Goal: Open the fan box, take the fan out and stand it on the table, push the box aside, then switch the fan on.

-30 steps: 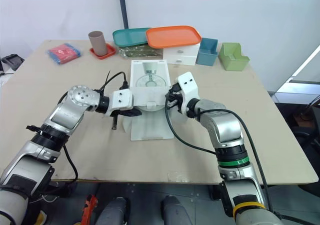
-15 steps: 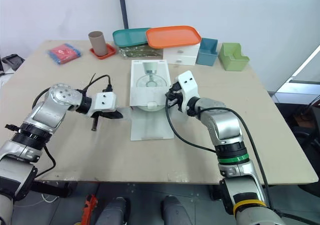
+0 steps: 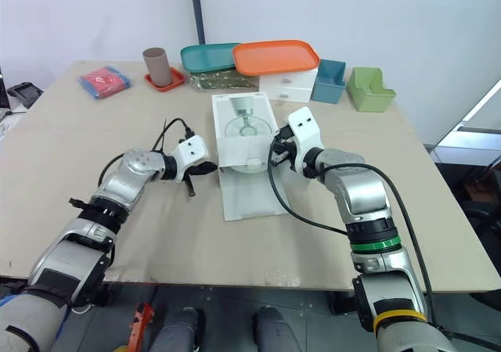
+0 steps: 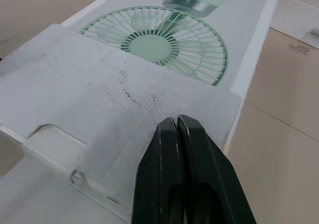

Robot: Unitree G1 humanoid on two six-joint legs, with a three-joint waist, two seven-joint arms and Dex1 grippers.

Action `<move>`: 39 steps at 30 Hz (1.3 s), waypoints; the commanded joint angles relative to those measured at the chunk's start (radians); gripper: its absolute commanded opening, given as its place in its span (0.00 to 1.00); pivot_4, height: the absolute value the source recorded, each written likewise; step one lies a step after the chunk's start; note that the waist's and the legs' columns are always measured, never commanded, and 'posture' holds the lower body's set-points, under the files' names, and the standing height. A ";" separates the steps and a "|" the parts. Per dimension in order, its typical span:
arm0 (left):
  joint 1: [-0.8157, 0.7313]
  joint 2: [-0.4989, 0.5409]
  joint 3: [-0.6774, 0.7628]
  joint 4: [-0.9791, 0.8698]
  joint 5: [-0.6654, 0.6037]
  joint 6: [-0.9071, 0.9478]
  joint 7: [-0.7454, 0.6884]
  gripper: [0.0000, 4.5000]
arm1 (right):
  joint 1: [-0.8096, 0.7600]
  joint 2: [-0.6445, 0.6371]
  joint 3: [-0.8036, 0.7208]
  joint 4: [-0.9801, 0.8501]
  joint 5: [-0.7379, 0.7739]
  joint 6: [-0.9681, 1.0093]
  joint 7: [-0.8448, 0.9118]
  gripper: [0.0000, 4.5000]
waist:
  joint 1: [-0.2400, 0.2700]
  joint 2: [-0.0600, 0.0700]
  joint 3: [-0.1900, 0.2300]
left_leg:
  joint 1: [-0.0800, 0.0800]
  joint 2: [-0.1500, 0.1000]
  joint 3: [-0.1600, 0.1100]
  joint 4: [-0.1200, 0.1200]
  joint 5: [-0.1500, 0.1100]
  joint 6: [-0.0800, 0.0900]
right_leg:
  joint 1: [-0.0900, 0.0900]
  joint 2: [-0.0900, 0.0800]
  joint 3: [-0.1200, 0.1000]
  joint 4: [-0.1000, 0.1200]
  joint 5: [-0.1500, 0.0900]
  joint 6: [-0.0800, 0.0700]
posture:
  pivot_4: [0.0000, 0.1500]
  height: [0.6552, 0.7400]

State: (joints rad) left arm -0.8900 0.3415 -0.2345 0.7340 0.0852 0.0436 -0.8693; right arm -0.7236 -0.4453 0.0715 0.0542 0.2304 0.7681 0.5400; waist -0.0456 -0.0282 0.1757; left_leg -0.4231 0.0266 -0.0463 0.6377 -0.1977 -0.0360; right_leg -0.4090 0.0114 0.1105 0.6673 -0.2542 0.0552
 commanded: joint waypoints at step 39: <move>0.106 0.038 0.108 -0.708 -0.320 0.726 0.064 0.00 | -0.135 0.066 0.036 0.200 -0.056 -0.127 0.098 0.01 | -0.022 0.000 0.000 | 0.001 0.001 0.000 -0.001 0.000 0.000 | 0.000 0.001 0.000 0.000 0.004 -0.006 | 1.00 1.00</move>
State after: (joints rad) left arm -0.7528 0.3710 -0.1400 0.0573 -0.2033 0.7185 -0.7944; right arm -0.8445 -0.3850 0.1122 0.2698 0.1786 0.6424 0.6389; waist -0.0673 -0.0277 0.1760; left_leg -0.4219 0.0273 -0.0464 0.6372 -0.1977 -0.0361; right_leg -0.4089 0.0124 0.1107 0.6674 -0.2506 0.0497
